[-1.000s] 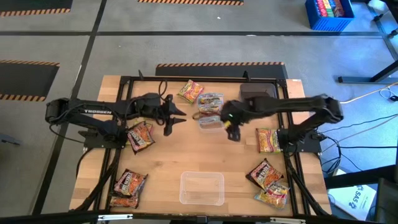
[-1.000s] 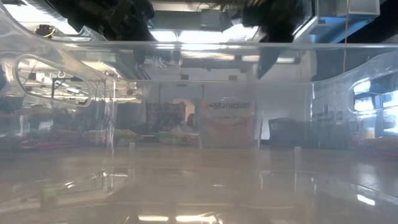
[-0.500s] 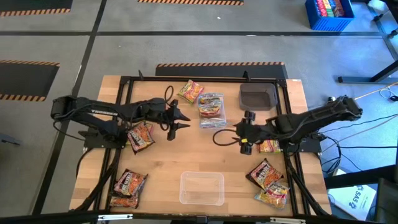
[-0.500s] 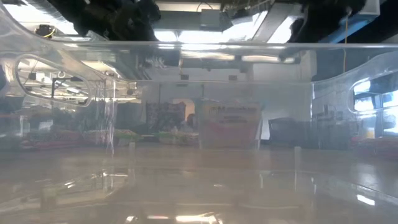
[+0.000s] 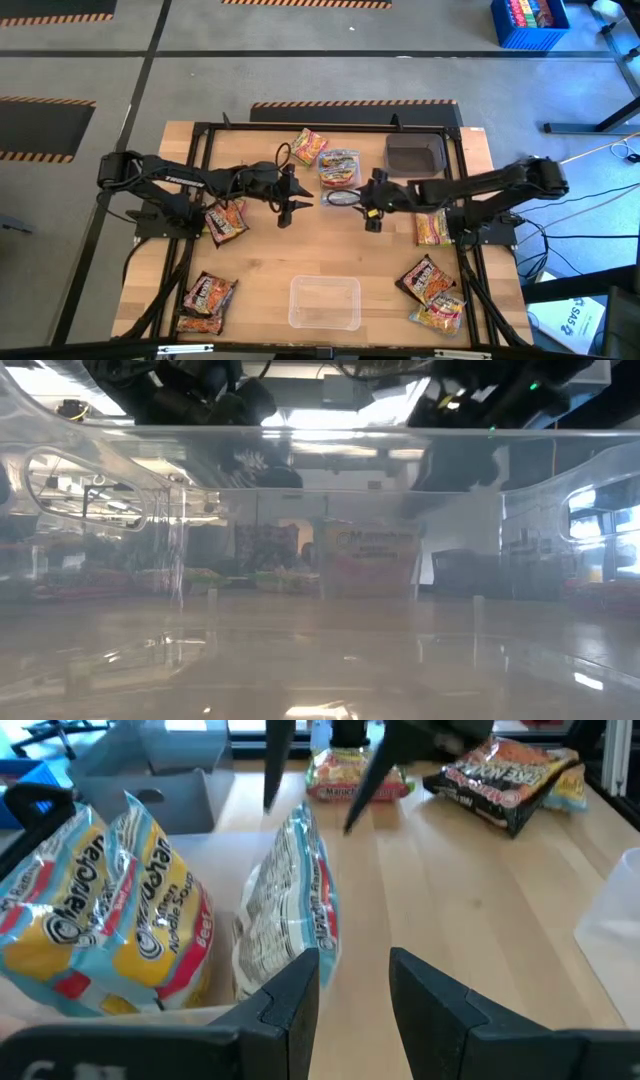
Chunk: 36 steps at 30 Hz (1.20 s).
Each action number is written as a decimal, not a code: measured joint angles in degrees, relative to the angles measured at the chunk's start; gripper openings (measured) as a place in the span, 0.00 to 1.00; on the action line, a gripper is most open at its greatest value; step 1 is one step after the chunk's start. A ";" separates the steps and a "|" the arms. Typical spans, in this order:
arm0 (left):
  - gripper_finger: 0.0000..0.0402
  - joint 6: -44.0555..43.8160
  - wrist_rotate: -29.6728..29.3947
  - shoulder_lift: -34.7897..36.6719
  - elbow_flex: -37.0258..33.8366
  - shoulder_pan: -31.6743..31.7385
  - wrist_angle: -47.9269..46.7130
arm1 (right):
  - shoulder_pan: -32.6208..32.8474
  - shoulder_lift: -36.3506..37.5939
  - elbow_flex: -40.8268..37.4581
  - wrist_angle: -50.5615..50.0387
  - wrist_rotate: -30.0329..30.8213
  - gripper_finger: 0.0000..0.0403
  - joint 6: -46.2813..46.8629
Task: Sort Maruchan noodles
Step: Put the top blue noodles into the top transparent bin
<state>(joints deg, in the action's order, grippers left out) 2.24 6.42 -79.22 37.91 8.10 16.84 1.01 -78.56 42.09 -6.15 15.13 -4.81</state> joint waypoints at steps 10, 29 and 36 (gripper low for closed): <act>0.29 -0.02 0.02 0.02 0.00 0.00 0.26 | -4.85 -2.82 0.00 4.48 6.41 0.59 -3.41; 0.29 -1.96 -0.26 -4.09 1.47 -0.68 3.45 | -11.52 -5.38 0.11 11.21 7.34 0.59 -1.44; 0.29 -3.94 -3.21 -10.90 7.09 -1.97 3.17 | -11.54 -5.31 0.07 11.21 6.91 0.59 -1.45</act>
<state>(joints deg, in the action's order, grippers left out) -1.71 3.21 -90.12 45.00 6.13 20.01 -10.52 -83.88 42.15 5.06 22.04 -6.26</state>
